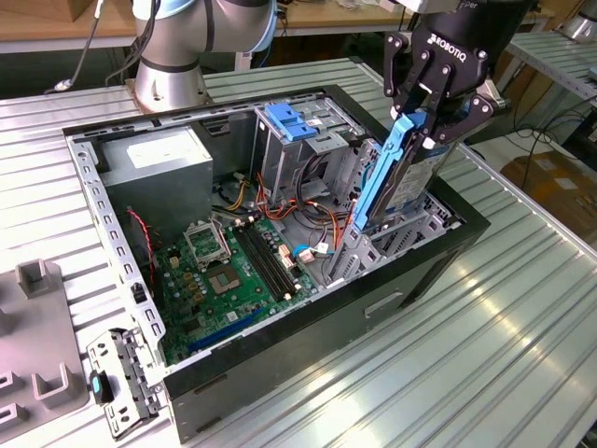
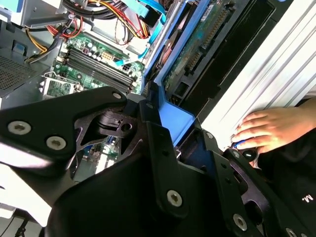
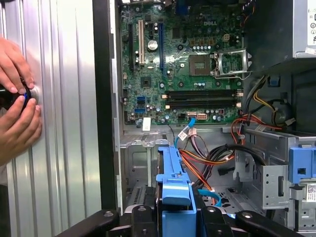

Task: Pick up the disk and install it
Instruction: 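Insert the disk into the insertion slot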

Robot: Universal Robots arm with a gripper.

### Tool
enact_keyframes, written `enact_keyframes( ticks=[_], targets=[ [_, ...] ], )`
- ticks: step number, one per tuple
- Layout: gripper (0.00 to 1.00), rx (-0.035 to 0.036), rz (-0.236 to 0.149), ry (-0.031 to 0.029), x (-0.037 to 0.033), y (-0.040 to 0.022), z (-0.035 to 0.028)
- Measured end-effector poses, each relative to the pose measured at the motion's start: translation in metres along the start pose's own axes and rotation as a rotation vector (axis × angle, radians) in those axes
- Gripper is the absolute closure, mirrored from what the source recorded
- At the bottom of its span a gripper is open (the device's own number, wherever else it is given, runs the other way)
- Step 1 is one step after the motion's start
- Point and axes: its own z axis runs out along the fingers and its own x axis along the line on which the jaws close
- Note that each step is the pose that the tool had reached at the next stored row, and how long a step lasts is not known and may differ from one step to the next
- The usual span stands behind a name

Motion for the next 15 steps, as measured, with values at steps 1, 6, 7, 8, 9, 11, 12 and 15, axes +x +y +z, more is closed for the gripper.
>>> enact_keyframes(
  ticks=[1, 6, 7, 8, 9, 11, 12, 15],
  targets=[
    [0.63, 0.0, 0.0, 0.0, 0.0003, -0.0009, 0.0005],
    [0.63, 0.0, 0.0, 0.0002, 0.0002, -0.0045, 0.001],
    [0.63, 0.0, 0.0, 0.0, 0.0002, -0.0045, 0.0014],
    [0.63, 0.0, 0.0, 0.0, 0.0002, -0.0046, 0.0021],
    [0.63, 0.0, 0.0, 0.0001, 0.0002, -0.0045, 0.0028],
    [0.63, 0.0, 0.0, 0.0002, 0.0001, -0.0045, 0.0044],
    [0.63, 0.0, 0.0, 0.0001, 0.0001, -0.0044, 0.0053],
    [0.63, -0.0001, 0.0, 0.0004, 0.0, -0.0044, 0.0076]
  ],
)
